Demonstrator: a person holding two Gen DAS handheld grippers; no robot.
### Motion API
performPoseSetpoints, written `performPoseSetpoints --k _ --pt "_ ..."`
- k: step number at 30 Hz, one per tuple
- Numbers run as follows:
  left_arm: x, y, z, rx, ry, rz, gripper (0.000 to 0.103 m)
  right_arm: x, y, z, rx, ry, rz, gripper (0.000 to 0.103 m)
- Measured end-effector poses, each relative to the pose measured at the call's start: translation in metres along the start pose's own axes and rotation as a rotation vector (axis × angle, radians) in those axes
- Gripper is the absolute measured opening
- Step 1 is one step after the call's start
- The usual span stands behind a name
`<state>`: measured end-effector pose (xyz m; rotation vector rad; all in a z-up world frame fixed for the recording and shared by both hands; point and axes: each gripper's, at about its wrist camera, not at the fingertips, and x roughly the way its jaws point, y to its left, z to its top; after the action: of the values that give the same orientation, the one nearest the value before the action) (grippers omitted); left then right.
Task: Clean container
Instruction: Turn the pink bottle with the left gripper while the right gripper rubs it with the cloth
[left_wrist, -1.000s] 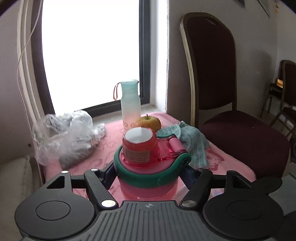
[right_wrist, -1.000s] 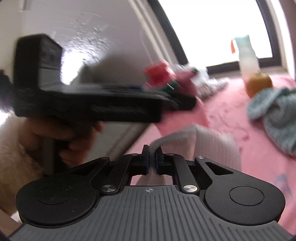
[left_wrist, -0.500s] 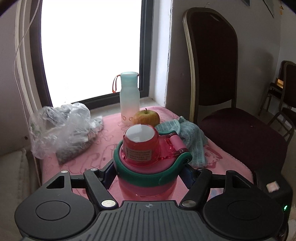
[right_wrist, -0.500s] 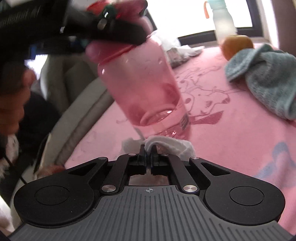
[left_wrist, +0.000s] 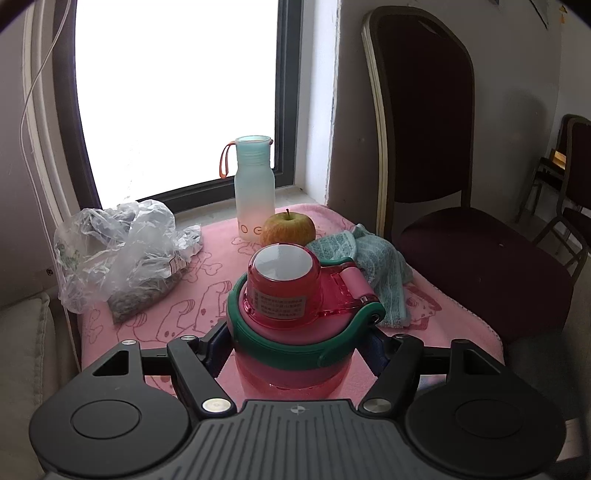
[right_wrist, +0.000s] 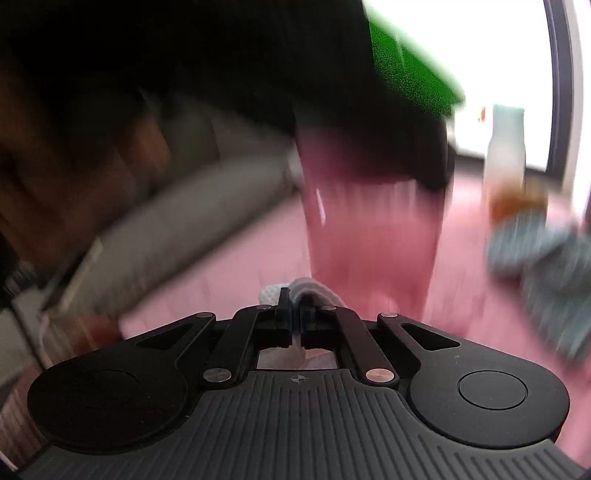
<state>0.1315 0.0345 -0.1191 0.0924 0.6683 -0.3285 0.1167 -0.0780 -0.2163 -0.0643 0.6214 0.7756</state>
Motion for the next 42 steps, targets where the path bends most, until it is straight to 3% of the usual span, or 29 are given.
performPoseSetpoints --k 3,4,6,12,17,21,26,31,38,42 --pt "0.000 0.002 -0.004 0.005 -0.020 0.003 0.072 -0.005 -0.007 -0.011 0.068 0.013 -0.011 0.004" --pt "0.001 0.002 -0.006 0.011 -0.027 0.010 0.082 -0.010 -0.010 -0.011 0.078 0.006 -0.003 0.009" --pt "0.003 0.004 -0.013 0.022 -0.038 0.016 0.090 -0.023 -0.015 -0.007 0.091 -0.019 0.028 0.013" --pt "0.024 0.008 -0.031 0.030 -0.017 -0.011 0.090 -0.041 -0.020 -0.001 0.108 -0.052 0.038 0.018" --pt "0.048 0.010 -0.031 0.023 0.007 -0.069 0.090 -0.026 -0.015 0.006 0.110 -0.042 0.036 0.018" --pt "0.058 0.004 -0.027 0.058 0.011 -0.068 0.086 -0.022 -0.012 0.009 0.107 -0.043 0.028 0.016" --pt "0.052 0.007 -0.028 0.077 0.055 -0.083 0.081 -0.024 -0.014 0.007 0.106 -0.050 0.008 0.006" --pt "0.040 0.015 -0.032 0.029 0.080 -0.109 0.079 -0.041 -0.029 0.007 0.126 -0.095 -0.045 0.007" --pt "0.028 0.013 -0.036 -0.042 0.108 -0.108 0.079 -0.043 -0.040 0.008 0.140 -0.078 -0.067 0.011" --pt "0.017 0.014 -0.034 -0.054 0.075 -0.089 0.081 -0.042 -0.038 0.009 0.135 -0.078 -0.049 0.012"
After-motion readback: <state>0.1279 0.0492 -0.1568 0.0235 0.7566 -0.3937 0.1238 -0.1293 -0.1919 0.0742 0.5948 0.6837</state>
